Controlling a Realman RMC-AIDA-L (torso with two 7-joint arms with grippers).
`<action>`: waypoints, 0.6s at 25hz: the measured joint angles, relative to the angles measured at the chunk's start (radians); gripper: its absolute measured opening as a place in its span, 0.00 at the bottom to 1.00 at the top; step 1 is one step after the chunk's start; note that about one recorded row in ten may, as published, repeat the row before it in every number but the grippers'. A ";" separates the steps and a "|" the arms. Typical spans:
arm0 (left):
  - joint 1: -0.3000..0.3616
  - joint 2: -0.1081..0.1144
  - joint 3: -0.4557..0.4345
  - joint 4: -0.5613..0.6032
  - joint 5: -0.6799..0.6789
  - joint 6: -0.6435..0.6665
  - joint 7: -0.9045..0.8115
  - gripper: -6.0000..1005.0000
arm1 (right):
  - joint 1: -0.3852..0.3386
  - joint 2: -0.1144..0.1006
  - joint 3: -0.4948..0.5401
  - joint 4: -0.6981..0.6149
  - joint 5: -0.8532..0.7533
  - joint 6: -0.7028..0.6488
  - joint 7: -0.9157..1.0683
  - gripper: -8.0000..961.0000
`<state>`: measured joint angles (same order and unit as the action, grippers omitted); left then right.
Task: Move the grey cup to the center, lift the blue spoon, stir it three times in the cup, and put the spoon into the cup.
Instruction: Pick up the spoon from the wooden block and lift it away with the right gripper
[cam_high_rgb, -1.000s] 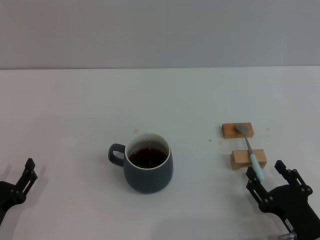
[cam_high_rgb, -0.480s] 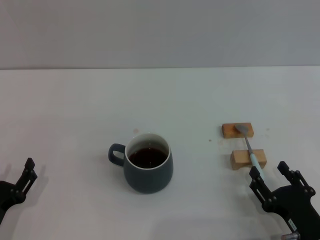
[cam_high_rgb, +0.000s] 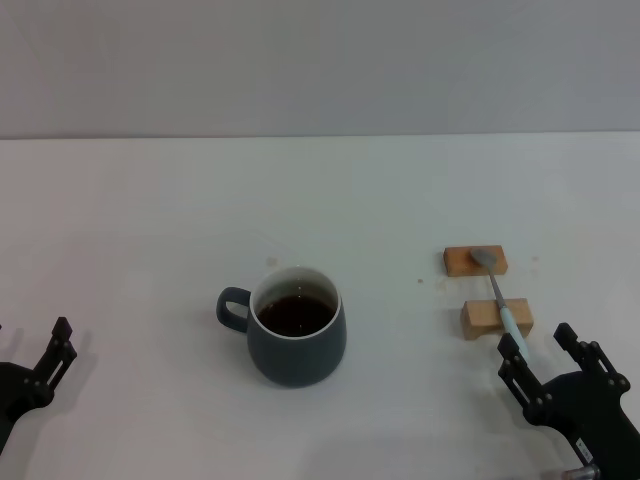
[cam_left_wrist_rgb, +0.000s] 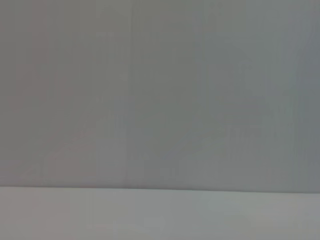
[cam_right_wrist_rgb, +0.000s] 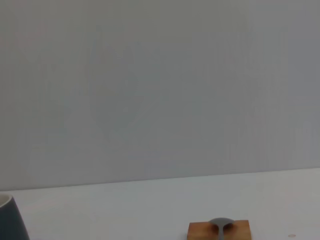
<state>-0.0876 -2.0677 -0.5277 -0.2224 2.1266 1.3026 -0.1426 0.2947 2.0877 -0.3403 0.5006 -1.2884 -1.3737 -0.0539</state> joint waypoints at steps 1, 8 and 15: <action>-0.002 0.000 0.000 0.000 0.000 -0.001 0.000 0.86 | 0.000 0.000 0.000 0.000 0.000 0.000 0.000 0.75; -0.005 0.000 0.000 0.000 0.001 -0.002 0.000 0.86 | 0.001 0.000 -0.005 0.001 -0.001 -0.001 0.000 0.73; -0.006 0.000 0.000 0.002 0.000 -0.002 0.000 0.86 | 0.005 -0.002 -0.007 0.000 -0.024 0.006 0.000 0.64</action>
<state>-0.0936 -2.0678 -0.5277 -0.2208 2.1270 1.3007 -0.1426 0.2993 2.0861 -0.3476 0.5001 -1.3128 -1.3674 -0.0536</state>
